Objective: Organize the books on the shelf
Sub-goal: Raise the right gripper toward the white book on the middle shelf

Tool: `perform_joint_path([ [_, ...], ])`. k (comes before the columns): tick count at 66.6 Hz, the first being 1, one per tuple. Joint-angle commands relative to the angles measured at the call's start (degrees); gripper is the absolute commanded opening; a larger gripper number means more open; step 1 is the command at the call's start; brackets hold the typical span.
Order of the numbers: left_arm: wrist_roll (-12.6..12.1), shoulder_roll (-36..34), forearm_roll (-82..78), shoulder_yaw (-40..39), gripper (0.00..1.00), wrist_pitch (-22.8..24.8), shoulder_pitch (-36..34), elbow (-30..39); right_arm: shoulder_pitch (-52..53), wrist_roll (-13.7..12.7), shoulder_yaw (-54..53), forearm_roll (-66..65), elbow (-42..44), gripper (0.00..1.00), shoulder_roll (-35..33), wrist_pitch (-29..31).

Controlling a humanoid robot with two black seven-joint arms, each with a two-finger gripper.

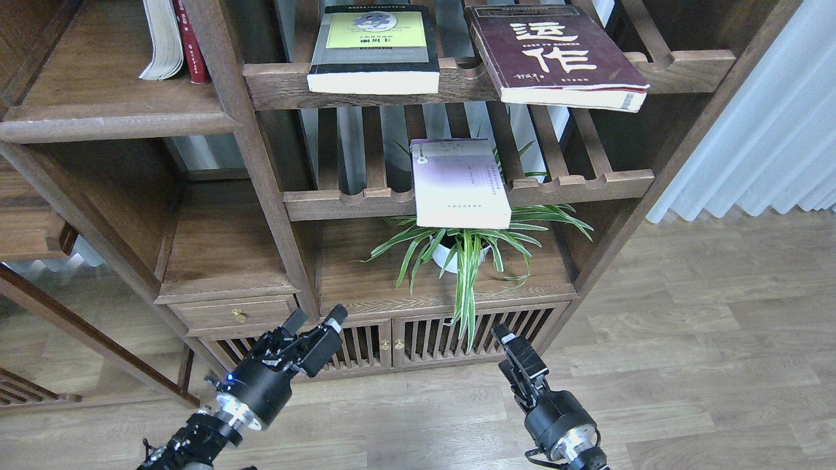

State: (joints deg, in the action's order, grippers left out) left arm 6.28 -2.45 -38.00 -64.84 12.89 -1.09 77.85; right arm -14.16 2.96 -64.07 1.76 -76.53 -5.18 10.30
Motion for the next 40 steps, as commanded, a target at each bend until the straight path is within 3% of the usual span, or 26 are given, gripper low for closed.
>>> perform_joint_path([
  [1,-1.35,-0.53,0.03,-1.52,1.0,0.03,-1.01,-0.07,1.42,-0.15,0.44,-0.01,1.29,0.99,-1.32,5.42],
  [11,-5.92,-1.06,0.03,-1.78,1.0,2.05,-0.58,0.1,2.56,-0.15,0.26,-0.01,3.58,0.99,-1.94,13.69],
  [19,-6.1,-1.07,0.03,-1.7,1.0,4.51,0.48,0.02,2.74,-0.15,0.26,0.08,5.34,0.99,-2.12,17.7],
  [40,-5.93,-0.98,0.03,-2.14,1.0,6.8,0.57,-0.77,5.99,0.73,-0.35,0.26,11.84,0.99,-1.24,17.7],
])
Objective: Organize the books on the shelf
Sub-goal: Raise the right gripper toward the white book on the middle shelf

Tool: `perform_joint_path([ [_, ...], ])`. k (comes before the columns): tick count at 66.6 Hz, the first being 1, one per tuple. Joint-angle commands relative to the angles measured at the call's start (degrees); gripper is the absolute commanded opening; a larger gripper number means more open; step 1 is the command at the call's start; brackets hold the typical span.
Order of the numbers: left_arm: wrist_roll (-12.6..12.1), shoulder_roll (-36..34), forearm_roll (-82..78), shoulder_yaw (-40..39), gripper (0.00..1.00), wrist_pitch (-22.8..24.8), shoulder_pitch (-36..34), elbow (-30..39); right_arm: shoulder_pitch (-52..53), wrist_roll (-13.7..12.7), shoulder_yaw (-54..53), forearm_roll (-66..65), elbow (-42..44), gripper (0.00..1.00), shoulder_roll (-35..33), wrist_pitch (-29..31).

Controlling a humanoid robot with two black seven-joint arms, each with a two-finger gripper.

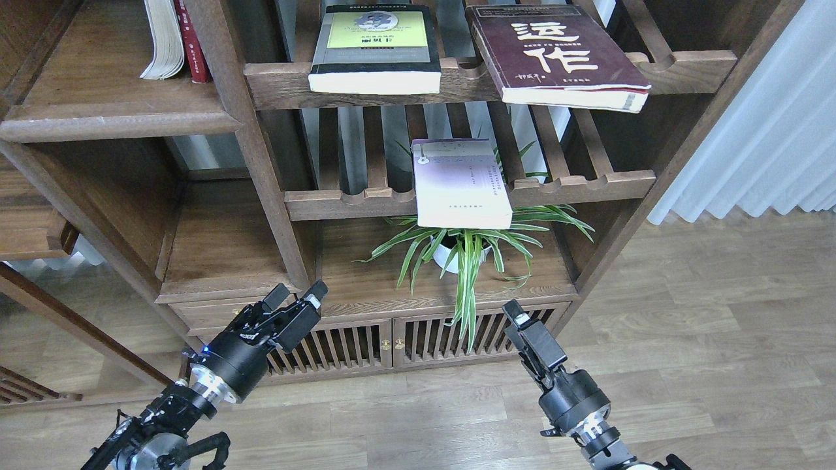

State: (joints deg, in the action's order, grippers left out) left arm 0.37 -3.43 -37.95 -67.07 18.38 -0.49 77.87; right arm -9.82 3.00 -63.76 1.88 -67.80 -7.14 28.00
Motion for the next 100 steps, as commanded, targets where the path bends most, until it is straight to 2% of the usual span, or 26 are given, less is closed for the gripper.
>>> perform_joint_path([
  [1,-0.11,0.01,-0.01,0.18,1.0,1.57,-0.04,-0.96,2.08,0.69,-0.75,0.14,4.07,0.99,0.81,0.0],
  [19,-0.11,-0.7,-0.01,-2.54,1.0,9.62,0.22,-1.14,2.79,0.25,0.04,0.05,6.89,0.99,0.29,0.0],
  [33,0.24,-1.31,1.12,-6.23,1.0,9.62,1.28,-1.58,2.61,0.16,0.22,0.14,7.42,0.99,0.99,0.0],
  [39,0.68,-1.31,6.83,-7.02,1.0,9.62,1.36,-2.28,2.61,0.16,0.22,0.23,6.98,0.99,0.9,0.0],
  [43,-0.02,-1.31,12.55,-7.46,1.0,9.62,1.19,-3.68,2.52,0.34,0.22,0.76,6.37,0.99,0.72,0.0],
  [67,-0.2,-1.4,15.89,-12.56,1.0,9.62,1.19,-7.99,3.49,0.25,0.3,9.28,-4.53,0.99,0.02,0.0],
  [81,-0.02,-1.4,15.98,-13.52,1.0,9.62,1.36,-8.08,3.75,0.16,2.58,9.02,-2.69,0.99,5.03,0.0],
  [100,-0.2,-1.66,15.98,-17.04,1.0,9.62,3.21,-7.99,7.88,0.95,11.47,9.37,-0.58,0.99,7.14,0.0],
])
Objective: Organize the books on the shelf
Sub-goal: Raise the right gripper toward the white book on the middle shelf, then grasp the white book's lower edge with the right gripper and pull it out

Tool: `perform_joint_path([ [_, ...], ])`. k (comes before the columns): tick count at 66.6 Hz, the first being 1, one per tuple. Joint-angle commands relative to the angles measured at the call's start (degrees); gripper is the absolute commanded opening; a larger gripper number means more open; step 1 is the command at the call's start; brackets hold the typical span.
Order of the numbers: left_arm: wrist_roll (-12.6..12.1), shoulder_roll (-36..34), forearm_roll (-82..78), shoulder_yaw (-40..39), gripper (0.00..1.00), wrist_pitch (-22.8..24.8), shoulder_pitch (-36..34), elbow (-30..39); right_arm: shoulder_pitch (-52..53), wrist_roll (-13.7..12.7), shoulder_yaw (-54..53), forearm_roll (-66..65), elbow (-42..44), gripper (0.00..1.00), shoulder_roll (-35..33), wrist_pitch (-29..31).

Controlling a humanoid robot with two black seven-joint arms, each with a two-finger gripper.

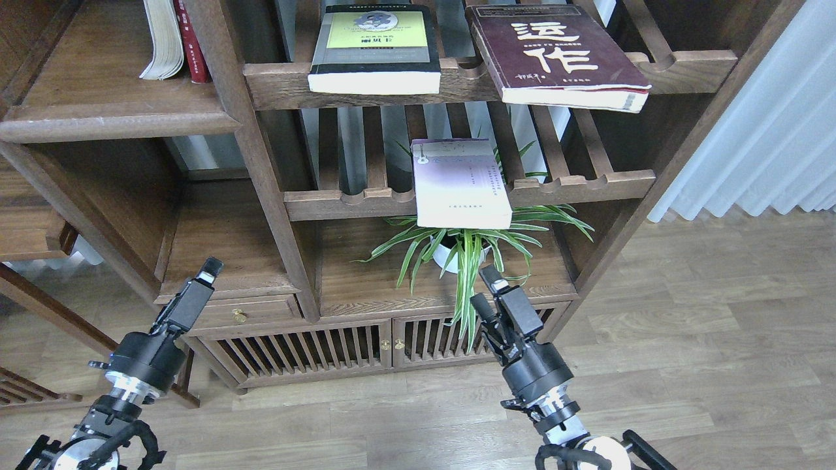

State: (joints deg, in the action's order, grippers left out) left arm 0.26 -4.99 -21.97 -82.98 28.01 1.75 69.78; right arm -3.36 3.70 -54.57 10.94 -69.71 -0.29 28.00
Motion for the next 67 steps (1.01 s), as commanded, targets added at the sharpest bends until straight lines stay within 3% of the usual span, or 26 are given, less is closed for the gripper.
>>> perform_joint_path([
  [1,-0.08,-0.11,0.0,-1.39,1.0,-0.01,1.24,0.09,1.61,0.26,2.18,0.4,2.03,0.99,0.29,0.0],
  [8,-0.17,-0.2,0.0,-2.71,1.0,-0.01,2.03,0.09,2.57,1.49,2.53,0.93,3.97,0.99,0.29,0.0],
  [17,-0.17,-0.2,0.0,-4.29,1.0,-0.01,3.35,0.18,7.75,7.37,5.61,6.1,5.64,0.99,0.29,-4.35],
  [21,-0.17,-0.2,0.0,-4.55,1.0,-0.01,3.61,0.18,10.3,8.43,5.7,9.0,7.92,0.99,0.29,-5.93],
  [29,-0.17,-0.11,0.0,-4.56,1.0,-0.01,3.62,0.27,15.4,8.52,6.05,11.3,13.1,0.99,0.29,-6.46],
  [54,-0.17,-0.02,0.0,-4.56,1.0,-0.01,3.62,0.35,18.92,8.52,5.52,12.79,14.08,0.99,0.29,-7.34],
  [67,-0.17,0.07,0.0,-4.56,1.0,-0.01,3.53,0.35,21.99,8.52,5.17,18.15,14.43,0.99,0.29,-17.17],
])
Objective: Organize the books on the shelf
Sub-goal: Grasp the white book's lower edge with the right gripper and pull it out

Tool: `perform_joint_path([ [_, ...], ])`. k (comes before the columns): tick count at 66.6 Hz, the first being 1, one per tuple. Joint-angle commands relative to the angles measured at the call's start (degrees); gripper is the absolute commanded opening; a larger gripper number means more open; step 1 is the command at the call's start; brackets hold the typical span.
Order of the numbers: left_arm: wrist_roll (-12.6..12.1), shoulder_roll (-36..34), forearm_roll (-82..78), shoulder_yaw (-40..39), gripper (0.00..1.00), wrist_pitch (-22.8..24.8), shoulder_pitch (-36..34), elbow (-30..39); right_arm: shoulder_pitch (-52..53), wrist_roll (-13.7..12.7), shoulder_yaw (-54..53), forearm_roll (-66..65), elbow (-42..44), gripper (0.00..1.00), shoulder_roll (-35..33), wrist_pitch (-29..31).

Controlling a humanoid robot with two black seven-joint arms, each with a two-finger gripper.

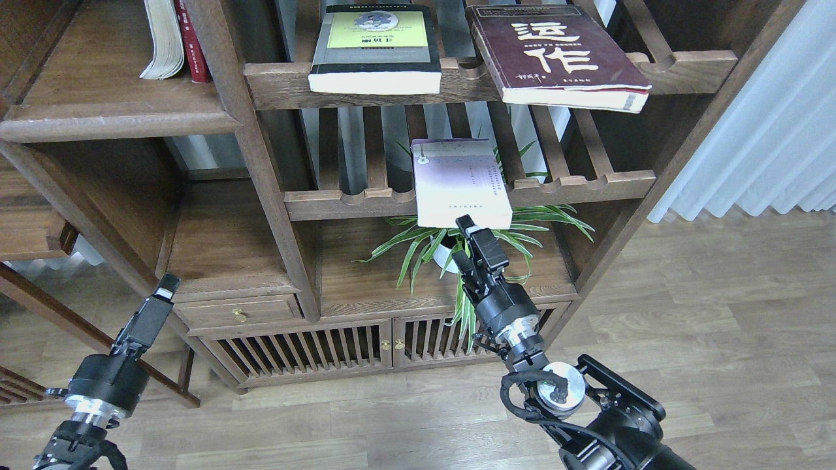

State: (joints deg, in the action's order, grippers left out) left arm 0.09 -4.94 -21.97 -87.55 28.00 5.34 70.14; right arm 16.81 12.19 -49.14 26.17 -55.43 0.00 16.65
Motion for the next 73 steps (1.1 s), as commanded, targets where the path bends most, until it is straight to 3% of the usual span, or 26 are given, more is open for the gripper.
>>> perform_joint_path([
  [1,0.0,-0.07,0.0,0.01,1.0,0.0,-0.07,0.0,1.9,0.03,-0.34,3.19,0.14,0.99,0.0,-6.28],
  [10,0.09,-0.16,0.0,-0.34,1.0,0.0,-0.07,0.09,3.31,0.03,-1.49,4.68,0.49,0.98,0.0,-9.88],
  [56,0.18,-0.16,0.0,-1.22,1.0,0.0,0.02,0.44,7.0,-0.59,-1.49,2.93,4.62,0.98,0.0,-9.8],
  [61,0.18,-0.16,0.0,-1.31,1.0,0.0,0.11,0.44,7.09,-0.59,-1.92,3.01,5.33,0.92,0.0,-9.71],
  [63,0.18,-0.16,0.0,-1.31,1.0,0.0,0.11,0.44,7.18,-0.5,-2.36,3.01,5.51,0.81,0.0,-9.45],
  [73,0.27,-0.07,0.0,-1.66,1.0,0.0,0.37,0.35,7.27,-0.06,-2.45,3.19,5.51,0.68,0.0,-9.45],
])
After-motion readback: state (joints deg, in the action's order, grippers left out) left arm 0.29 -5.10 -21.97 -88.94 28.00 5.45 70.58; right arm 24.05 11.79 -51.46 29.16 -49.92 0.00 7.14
